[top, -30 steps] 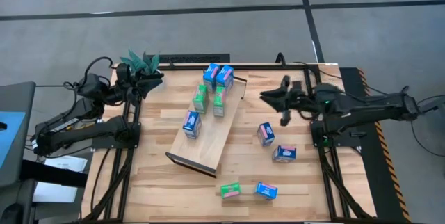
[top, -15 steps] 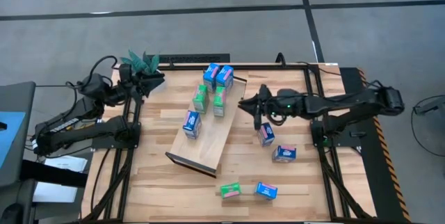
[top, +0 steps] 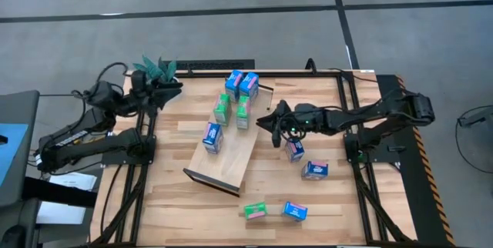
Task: Stack cereal on shelf
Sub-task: Put the top green cereal box on the shelf aligned with the other green cereal box
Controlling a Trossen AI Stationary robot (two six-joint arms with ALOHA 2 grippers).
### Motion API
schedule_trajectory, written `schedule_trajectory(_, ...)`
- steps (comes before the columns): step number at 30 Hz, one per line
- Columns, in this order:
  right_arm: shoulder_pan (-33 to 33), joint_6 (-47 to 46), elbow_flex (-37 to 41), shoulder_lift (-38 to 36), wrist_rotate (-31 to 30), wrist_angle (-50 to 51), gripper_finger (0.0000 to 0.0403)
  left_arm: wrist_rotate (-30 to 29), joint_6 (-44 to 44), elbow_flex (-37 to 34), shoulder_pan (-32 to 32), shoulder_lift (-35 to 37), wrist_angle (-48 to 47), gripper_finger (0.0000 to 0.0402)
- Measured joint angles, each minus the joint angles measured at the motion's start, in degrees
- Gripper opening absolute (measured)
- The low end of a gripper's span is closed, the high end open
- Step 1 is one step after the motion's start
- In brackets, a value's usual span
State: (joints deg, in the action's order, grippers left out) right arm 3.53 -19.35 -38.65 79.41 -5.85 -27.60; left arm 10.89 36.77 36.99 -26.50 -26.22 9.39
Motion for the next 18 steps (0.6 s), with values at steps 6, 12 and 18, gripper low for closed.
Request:
schedule_trajectory(6, 0.0, -2.1, 0.04, 0.22, 0.0, -0.99, 0.0098, 5.99, -1.14, 0.0, 0.0, 0.07, 6.88, 0.0206)
schedule_trajectory(12, 1.09, -1.6, 0.05, -6.84, -0.02, 0.84, 0.0098, 7.58, -0.84, 0.0, 0.0, 1.37, 6.57, 0.0206)
schedule_trajectory(18, 3.29, -0.29, 0.04, -15.2, -0.05, 0.28, 0.0098, 7.92, -3.21, 0.0, 0.0, 4.42, 6.96, 0.0206)
